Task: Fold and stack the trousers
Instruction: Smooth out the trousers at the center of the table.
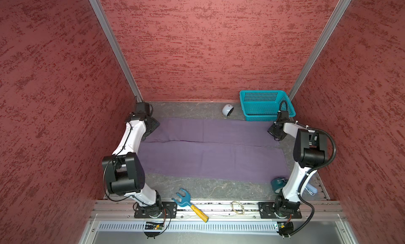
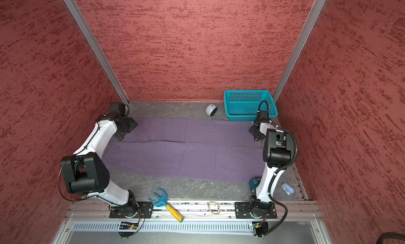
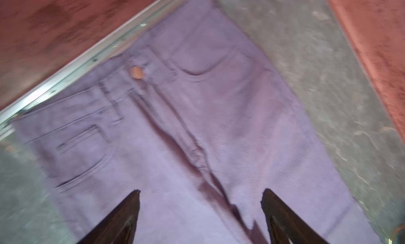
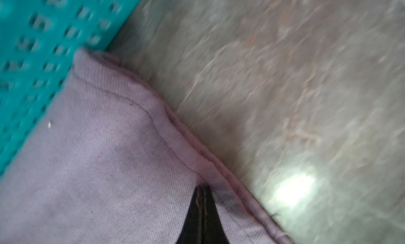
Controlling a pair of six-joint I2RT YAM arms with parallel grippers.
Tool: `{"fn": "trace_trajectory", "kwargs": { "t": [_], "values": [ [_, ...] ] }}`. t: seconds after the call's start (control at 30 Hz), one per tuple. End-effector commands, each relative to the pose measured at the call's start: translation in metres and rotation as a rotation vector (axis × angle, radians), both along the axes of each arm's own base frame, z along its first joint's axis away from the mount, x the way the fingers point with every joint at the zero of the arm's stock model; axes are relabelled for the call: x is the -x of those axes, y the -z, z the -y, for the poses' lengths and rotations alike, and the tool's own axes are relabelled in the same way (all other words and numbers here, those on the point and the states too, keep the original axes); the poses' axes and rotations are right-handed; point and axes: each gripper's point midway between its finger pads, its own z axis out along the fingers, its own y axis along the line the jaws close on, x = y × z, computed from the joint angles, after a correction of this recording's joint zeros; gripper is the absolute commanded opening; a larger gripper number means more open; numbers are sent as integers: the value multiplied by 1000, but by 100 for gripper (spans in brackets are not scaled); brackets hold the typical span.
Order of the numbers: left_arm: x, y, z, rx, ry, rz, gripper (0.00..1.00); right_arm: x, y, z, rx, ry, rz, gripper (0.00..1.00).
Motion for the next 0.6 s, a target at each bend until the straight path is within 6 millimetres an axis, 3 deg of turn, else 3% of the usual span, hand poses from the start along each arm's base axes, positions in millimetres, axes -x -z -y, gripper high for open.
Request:
{"fn": "trace_trajectory", "kwargs": {
  "t": [0.0, 0.13, 0.3, 0.47, 0.57],
  "values": [
    [23, 16, -16, 4, -68, -32, 88, 9, 13, 26, -3, 78, -59, 0],
    [39, 23, -22, 16, -85, -49, 87, -7, 7, 35, -3, 72, -18, 0],
    [33, 25, -6, 24, -33, -63, 87, -20, 10, 40, -8, 51, -24, 0],
    [39, 24, 12, 31, 15, -72, 87, -11, 8, 34, -29, 42, -10, 0],
    [43, 22, 24, 44, 50, -64, 88, -1, -13, 30, -19, 33, 25, 0]
  ]
}}
